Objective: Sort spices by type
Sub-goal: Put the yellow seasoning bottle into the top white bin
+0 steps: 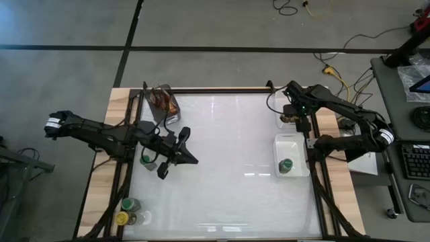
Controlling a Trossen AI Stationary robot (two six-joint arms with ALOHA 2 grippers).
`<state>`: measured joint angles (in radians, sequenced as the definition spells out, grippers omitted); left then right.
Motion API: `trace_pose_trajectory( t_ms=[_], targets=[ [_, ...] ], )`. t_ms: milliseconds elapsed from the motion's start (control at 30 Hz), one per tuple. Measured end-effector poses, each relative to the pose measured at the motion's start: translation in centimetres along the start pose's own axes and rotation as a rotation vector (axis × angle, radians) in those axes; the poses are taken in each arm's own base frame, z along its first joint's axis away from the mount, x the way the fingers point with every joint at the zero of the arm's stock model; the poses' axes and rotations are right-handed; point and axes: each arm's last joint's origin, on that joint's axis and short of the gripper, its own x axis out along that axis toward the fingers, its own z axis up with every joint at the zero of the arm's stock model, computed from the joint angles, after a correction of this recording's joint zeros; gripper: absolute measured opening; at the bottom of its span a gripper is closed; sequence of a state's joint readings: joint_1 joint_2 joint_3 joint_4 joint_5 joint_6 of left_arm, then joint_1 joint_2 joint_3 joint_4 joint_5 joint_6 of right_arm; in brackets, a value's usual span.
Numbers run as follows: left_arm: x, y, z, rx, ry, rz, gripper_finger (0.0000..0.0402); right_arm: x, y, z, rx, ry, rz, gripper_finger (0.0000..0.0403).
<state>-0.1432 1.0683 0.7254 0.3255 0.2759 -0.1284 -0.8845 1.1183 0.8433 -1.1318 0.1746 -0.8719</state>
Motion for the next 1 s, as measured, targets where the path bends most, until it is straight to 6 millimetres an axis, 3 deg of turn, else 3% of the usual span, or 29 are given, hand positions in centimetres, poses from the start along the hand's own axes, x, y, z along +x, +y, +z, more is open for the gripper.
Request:
trace_pose_trajectory(
  t_ms=[400, 733, 1000],
  targets=[
    [0.0, -0.01, 0.01, 0.0, 0.0, 0.0, 0.0, 0.01, -0.07, 0.07, 0.026, -0.006, -0.008, 0.025],
    [0.0, -0.01, 0.01, 0.0, -0.001, 0.0, 0.0, -0.19, -0.03, -0.01, 0.041, -0.017, -0.02, 0.0238],
    [0.0, -0.01, 0.05, 0.001, -0.005, -0.001, 0.0, -0.4, 0.01, -0.04, 0.066, -0.03, -0.035, 0.0273]
  ],
)
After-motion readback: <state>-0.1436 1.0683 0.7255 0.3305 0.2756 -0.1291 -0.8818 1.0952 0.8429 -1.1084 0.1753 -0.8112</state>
